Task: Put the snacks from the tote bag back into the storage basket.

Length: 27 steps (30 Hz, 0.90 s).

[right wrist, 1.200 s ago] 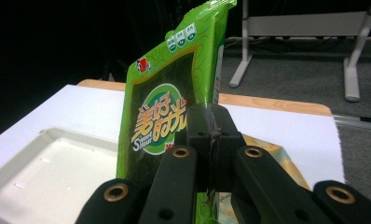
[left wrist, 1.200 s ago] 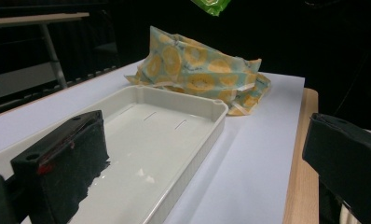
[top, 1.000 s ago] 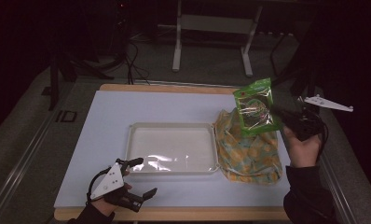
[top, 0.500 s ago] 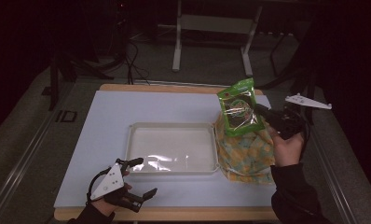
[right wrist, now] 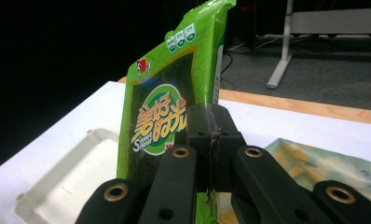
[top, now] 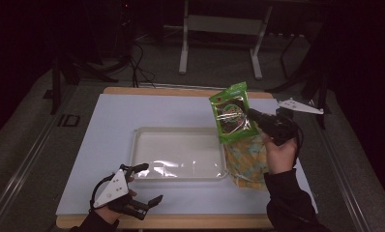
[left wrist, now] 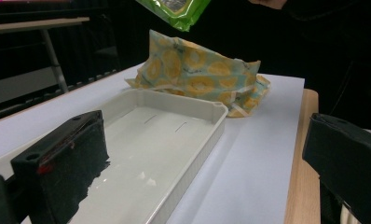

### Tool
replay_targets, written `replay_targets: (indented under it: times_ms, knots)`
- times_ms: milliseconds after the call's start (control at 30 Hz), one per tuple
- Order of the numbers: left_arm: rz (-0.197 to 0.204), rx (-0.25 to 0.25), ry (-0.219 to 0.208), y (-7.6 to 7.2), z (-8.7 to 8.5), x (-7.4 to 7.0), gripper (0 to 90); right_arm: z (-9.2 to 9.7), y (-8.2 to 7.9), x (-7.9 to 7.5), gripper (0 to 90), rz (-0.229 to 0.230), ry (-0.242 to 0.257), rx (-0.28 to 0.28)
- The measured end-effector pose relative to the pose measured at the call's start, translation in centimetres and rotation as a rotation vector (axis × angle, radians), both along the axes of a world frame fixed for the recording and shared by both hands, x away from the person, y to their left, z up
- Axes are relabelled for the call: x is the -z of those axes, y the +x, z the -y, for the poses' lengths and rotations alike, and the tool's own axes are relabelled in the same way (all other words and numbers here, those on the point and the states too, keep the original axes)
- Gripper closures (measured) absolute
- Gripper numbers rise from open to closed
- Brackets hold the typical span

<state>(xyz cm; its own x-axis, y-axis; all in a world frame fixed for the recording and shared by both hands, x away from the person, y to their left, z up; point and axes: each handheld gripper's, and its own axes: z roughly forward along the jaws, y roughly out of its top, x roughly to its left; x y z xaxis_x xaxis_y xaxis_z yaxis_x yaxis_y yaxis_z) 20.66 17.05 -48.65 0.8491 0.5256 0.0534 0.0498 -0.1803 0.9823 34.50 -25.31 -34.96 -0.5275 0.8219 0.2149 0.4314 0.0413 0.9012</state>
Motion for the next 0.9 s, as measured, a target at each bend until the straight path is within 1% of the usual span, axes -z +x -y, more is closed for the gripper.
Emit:
replay_targets:
  times_ms: [33, 67, 133, 167, 233, 300, 367, 400, 467, 500, 533, 600, 633, 700, 733, 867, 900]
  knots:
    - [0.000, 0.000, 0.000, 0.0, 0.0, 0.0, 0.4, 0.0, 0.0, 0.0, 89.5, 0.000, 0.000, 0.000]
    - [0.001, 0.000, 0.000, 0.0, 0.0, 0.0, 0.3, -0.4, 0.0, 0.2, 89.6, -0.001, 0.006, -0.003]
    - [0.000, 0.002, 0.000, 0.0, 0.0, 0.0, 0.4, -0.4, 0.0, 0.2, 89.6, -0.001, 0.006, -0.003]
    - [0.001, 0.004, -0.002, 0.0, 0.0, 0.0, 0.4, -1.0, 0.0, 0.5, 89.6, -0.009, 0.024, -0.006]
    - [0.000, 0.005, -0.001, 0.0, 0.0, 0.0, 0.3, -1.2, 0.0, 0.6, 89.6, -0.010, 0.028, -0.009]
    - [0.001, 0.005, 0.000, 0.0, 0.0, 0.0, 0.4, -2.0, -0.2, 1.1, 89.5, -0.012, 0.039, -0.014]
    - [0.002, 0.004, -0.001, 0.0, 0.0, 0.0, 0.3, -2.2, -0.2, 1.3, 89.6, -0.012, 0.040, -0.014]
    - [0.002, 0.005, -0.001, 0.0, 0.0, 0.0, 0.4, -2.7, -0.3, 1.7, 89.6, -0.016, 0.042, -0.017]
    - [0.001, 0.005, -0.001, 0.0, 0.0, 0.0, 0.3, -2.9, -0.3, 1.9, 89.5, -0.017, 0.049, -0.019]
    - [0.001, 0.005, 0.000, 0.0, 0.0, 0.0, 0.4, -3.3, -0.3, 2.2, 89.5, -0.026, 0.061, -0.023]
    - [0.001, 0.006, 0.003, 0.0, 0.1, 0.0, 0.4, -3.3, -0.3, 2.2, 89.5, -0.026, 0.061, -0.023]
    - [0.001, 0.008, 0.004, 0.0, 0.1, 0.0, 0.4, -3.9, -0.4, 2.5, 89.5, -0.029, 0.078, -0.027]
    - [0.002, 0.008, 0.003, 0.0, 0.1, 0.0, 0.3, -4.5, -0.4, 2.8, 89.5, -0.027, 0.079, -0.033]
    - [0.002, 0.009, 0.003, 0.0, 0.1, 0.0, 0.3, -4.8, -0.5, 2.9, 89.5, -0.027, 0.080, -0.034]
    - [0.003, 0.008, 0.002, 0.0, 0.1, 0.0, 0.4, -5.3, -0.5, 3.3, 89.5, -0.033, 0.083, -0.040]
    - [0.004, 0.011, 0.002, 0.0, 0.1, 0.0, 0.4, -5.8, -0.5, 3.7, 89.5, -0.038, 0.094, -0.040]
    - [0.004, 0.011, 0.002, 0.0, 0.1, 0.0, 0.3, -5.9, -0.5, 3.7, 89.5, -0.040, 0.104, -0.038]
